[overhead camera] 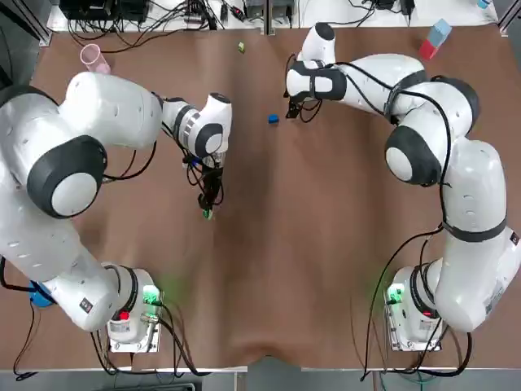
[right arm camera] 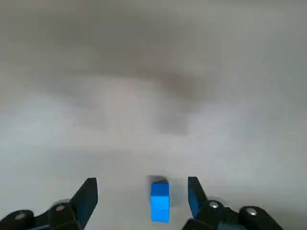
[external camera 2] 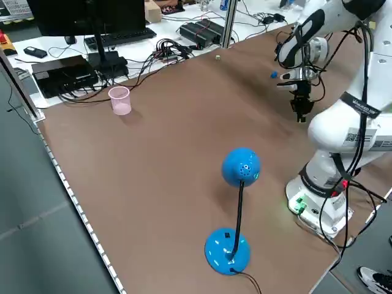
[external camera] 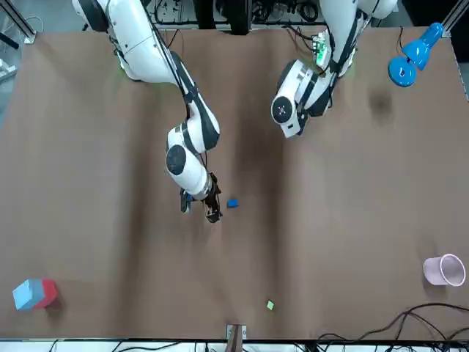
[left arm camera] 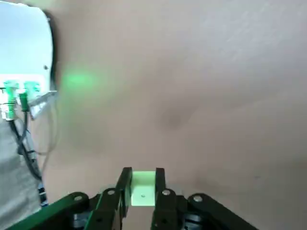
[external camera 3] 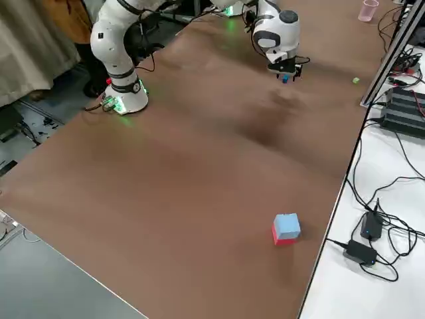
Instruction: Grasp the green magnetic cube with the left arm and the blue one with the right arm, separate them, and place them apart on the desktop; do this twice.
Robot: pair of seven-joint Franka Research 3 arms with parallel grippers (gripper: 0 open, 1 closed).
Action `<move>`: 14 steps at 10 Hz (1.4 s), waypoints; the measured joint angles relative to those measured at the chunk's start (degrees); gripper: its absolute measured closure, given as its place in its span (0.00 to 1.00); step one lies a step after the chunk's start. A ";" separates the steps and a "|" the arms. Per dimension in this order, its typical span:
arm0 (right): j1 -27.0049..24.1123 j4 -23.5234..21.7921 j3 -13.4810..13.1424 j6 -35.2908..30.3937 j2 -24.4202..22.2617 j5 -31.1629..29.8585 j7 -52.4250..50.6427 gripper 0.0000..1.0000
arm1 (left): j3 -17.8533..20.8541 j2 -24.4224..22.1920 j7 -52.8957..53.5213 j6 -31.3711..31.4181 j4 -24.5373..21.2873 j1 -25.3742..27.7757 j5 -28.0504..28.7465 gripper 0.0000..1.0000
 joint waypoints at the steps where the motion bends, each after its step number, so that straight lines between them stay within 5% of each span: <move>1: -0.01 -0.04 -0.93 -0.41 -0.77 0.00 -0.41 0.15 | -1.42 -0.35 -0.39 -2.32 -0.04 0.00 0.00 0.77; 5: -0.29 -1.79 -2.22 -3.30 -3.84 0.00 -2.12 0.15 | -4.68 -0.52 -1.29 -6.14 -0.05 0.10 0.00 0.67; 8: 0.10 -2.19 -2.04 -3.30 -3.84 0.00 -2.15 0.15 | -4.36 -0.13 -1.20 -4.29 4.49 5.28 2.10 0.22; 10: 0.14 -2.32 -2.03 -3.30 -3.83 0.00 -2.15 0.15 | -4.19 3.86 -0.21 -2.44 16.62 12.23 2.50 0.00; 12: 0.15 -2.44 -2.03 -3.30 -3.83 0.00 -2.16 0.15 | -4.06 13.06 -0.28 -2.04 32.34 14.45 2.52 0.00; 14: 0.17 -2.45 -2.01 -3.30 -3.83 0.00 -2.16 0.15 | -4.04 20.23 -1.59 2.16 41.29 14.50 2.52 0.00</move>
